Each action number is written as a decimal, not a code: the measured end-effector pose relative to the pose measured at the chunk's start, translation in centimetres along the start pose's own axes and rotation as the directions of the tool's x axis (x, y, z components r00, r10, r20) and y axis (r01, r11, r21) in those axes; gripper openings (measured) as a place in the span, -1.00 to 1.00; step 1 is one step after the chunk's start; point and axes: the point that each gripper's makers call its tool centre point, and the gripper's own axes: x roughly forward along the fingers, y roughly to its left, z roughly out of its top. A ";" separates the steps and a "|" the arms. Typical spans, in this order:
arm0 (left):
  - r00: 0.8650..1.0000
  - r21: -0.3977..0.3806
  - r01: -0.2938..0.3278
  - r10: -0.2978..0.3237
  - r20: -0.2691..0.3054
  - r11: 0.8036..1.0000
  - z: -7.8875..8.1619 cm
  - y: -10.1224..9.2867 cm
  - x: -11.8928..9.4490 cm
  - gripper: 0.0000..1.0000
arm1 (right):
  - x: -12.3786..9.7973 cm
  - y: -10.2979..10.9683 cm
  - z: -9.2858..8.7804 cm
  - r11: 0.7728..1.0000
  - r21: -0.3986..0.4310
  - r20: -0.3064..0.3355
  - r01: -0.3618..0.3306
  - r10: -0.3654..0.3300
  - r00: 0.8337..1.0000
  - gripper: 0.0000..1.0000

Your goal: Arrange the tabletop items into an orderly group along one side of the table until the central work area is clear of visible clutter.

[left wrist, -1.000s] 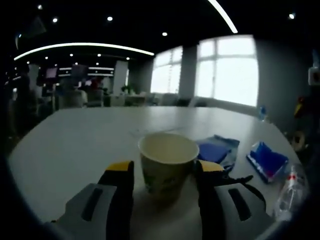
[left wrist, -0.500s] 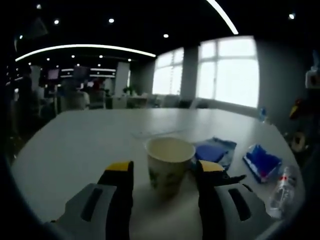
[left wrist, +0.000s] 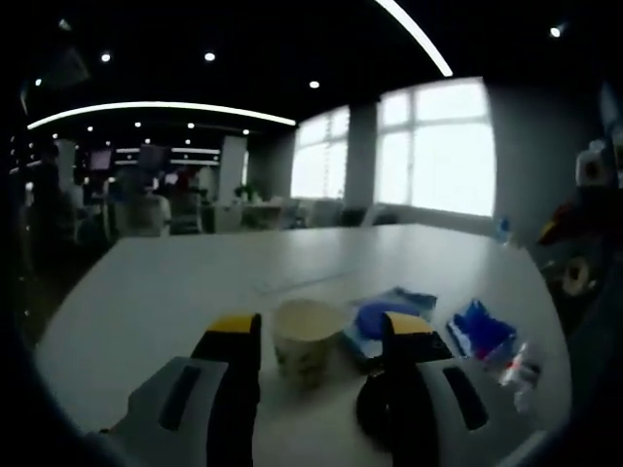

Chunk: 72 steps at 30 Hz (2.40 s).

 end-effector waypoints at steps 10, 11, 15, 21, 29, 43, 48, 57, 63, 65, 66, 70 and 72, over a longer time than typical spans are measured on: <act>0.998 0.008 0.056 -0.056 0.018 0.998 2.7 -4.2 -1.7 -0.11 | -1.1 -0.6 0.4 1.000 -0.001 0.034 0.025 -0.025 0.999 0.99; 0.998 0.004 0.062 -0.062 0.018 0.998 3.0 -4.8 -1.9 -0.12 | -1.2 -0.7 0.4 1.000 0.000 0.038 0.029 -0.029 0.999 0.99; 0.996 -0.005 0.085 -0.084 0.032 0.996 3.9 -6.6 -2.4 -0.13 | -1.7 -1.1 0.4 0.999 0.002 0.049 0.039 -0.039 0.998 0.99; 0.990 0.006 0.139 -0.139 0.022 0.990 4.6 -9.5 -2.8 -0.16 | -2.2 -1.8 0.3 0.998 0.012 0.062 0.054 -0.055 0.997 0.99; 0.973 0.034 0.230 -0.229 -0.031 0.973 4.2 -13.0 -2.3 -0.22 | -3.0 -3.9 -0.9 0.996 0.042 0.067 0.082 -0.084 0.994 0.92; 0.920 0.088 0.378 -0.364 -0.146 0.921 1.9 -18.5 0.4 -0.39 | -3.2 -8.2 -3.2 0.985 0.125 0.059 0.118 -0.126 0.990 0.83; 0.906 0.092 0.402 -0.381 -0.185 0.911 1.0 -19.1 1.1 -0.46 | -2.5 -9.9 -4.2 0.980 0.158 0.052 0.117 -0.126 0.991 0.75; 0.873 0.109 0.437 -0.391 -0.293 0.893 -1.9 -18.7 2.4 -0.54 | -1.1 -12.8 -6.1 0.971 0.202 0.023 0.129 -0.137 0.990 0.67; 0.832 0.139 0.488 -0.411 -0.372 0.862 -3.8 -19.0 3.0 -0.55 | 0.0 -13.8 -7.5 0.966 0.226 -0.008 0.128 -0.130 0.991 0.62; 0.817 0.157 0.513 -0.424 -0.391 0.844 -4.3 -19.2 3.3 -0.54 | 0.4 -14.2 -8.1 0.966 0.222 -0.020 0.130 -0.129 0.991 0.59; 0.811 0.161 0.522 -0.428 -0.399 0.838 -4.5 -19.2 3.5 -0.55 | 0.5 -14.4 -8.3 0.966 0.225 -0.026 0.131 -0.129 0.991 0.58; 0.773 0.183 0.567 -0.443 -0.453 0.803 -5.7 -19.5 3.9 -0.56 | 1.3 -15.1 -9.2 0.960 0.247 -0.045 0.129 -0.122 0.992 0.54; 0.755 0.192 0.589 -0.450 -0.477 0.785 -6.2 -19.7 4.0 -0.57 | 1.6 -15.4 -9.5 0.959 0.251 -0.052 0.129 -0.120 0.991 0.53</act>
